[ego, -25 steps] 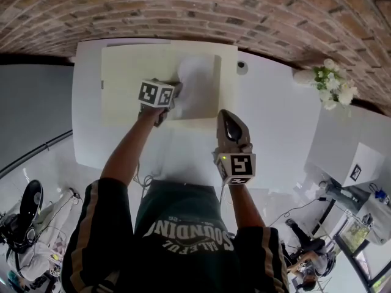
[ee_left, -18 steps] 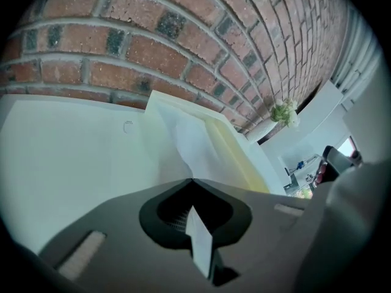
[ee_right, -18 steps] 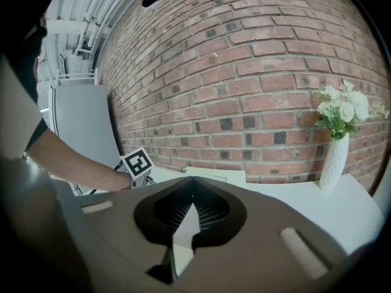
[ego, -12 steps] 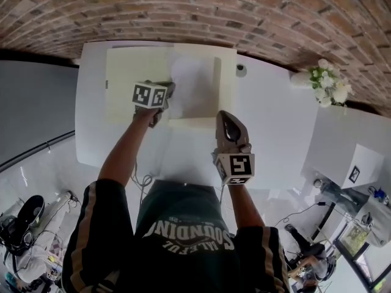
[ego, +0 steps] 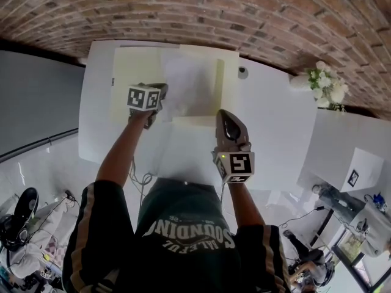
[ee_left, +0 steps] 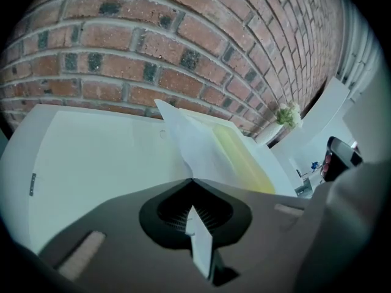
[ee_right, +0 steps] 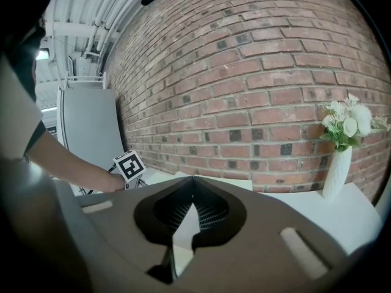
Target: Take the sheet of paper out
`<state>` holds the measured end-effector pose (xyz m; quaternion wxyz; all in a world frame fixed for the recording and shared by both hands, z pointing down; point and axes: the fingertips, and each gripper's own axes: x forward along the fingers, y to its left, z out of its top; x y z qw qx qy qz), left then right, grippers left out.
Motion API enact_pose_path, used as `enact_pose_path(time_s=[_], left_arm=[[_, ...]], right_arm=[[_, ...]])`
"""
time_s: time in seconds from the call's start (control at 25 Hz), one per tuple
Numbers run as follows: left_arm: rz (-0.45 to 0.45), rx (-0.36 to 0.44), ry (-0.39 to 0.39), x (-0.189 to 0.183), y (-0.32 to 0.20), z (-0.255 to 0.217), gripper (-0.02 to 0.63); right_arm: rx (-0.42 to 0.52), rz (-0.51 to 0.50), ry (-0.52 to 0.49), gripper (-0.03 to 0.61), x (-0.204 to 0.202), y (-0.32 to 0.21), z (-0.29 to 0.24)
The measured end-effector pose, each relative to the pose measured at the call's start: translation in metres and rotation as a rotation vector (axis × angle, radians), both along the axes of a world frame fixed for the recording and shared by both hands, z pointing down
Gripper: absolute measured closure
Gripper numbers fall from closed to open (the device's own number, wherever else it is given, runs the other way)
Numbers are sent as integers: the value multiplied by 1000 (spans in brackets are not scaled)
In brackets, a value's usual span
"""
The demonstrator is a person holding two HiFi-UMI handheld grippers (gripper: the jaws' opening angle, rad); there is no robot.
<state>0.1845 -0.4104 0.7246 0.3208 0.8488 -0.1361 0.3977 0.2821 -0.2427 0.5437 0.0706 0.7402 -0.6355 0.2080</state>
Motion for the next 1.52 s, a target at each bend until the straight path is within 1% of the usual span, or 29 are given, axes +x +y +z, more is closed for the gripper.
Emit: enact_pose_path(time_s=[0.2,0.4,0.68,0.88,1.08,1.32,1.52], left_arm=[[-28,37,0,-17,-6,-11,603],[-35,100,20,-23,-10,-32,603],[30,251,1,-32,-4,-62,603],[42,327,35,-34,-1,-90,603],[36,378,75,-36,-2,-119,603],[62,468,127,-31,1,-157,603],[76,520,182,-23,3,-191,603]], right_arm=[[22,-15,19,578,-4,1,-9],[34,-21,35,578,-5,1,-19],[71,-37,52,578,-11,-2,-36],[100,-53,65,578,-17,-8,-48],[137,-56,84,578,-22,-15,-64],[170,-52,103,578,-19,-20,-81],[181,-48,126,578,-16,-28,-95]])
